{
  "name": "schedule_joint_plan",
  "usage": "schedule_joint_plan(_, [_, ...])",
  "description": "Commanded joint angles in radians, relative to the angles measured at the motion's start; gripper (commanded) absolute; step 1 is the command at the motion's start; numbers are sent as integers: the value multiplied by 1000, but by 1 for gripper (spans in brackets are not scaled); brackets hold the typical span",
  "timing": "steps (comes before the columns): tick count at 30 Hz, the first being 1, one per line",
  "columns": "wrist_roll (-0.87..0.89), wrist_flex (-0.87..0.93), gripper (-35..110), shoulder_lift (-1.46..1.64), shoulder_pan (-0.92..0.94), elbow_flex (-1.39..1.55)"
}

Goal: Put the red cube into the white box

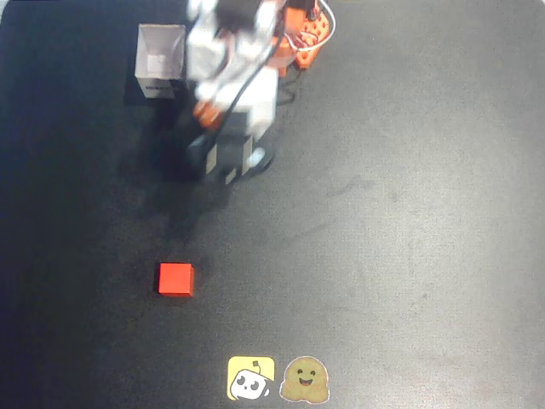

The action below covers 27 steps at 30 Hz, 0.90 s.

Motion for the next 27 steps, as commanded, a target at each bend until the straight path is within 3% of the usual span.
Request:
schedule_joint_plan(1, [-5,-11,0,-221,38,-199])
schedule_joint_plan(11, [-2,-29,0,-655,101,-540])
schedule_joint_plan(17, [14,-61,1,-753,107,-598])
schedule_joint_plan(20, [26,-75,12,-779,103,-598])
schedule_joint_plan(27, [46,-67,15,-782,78,-609])
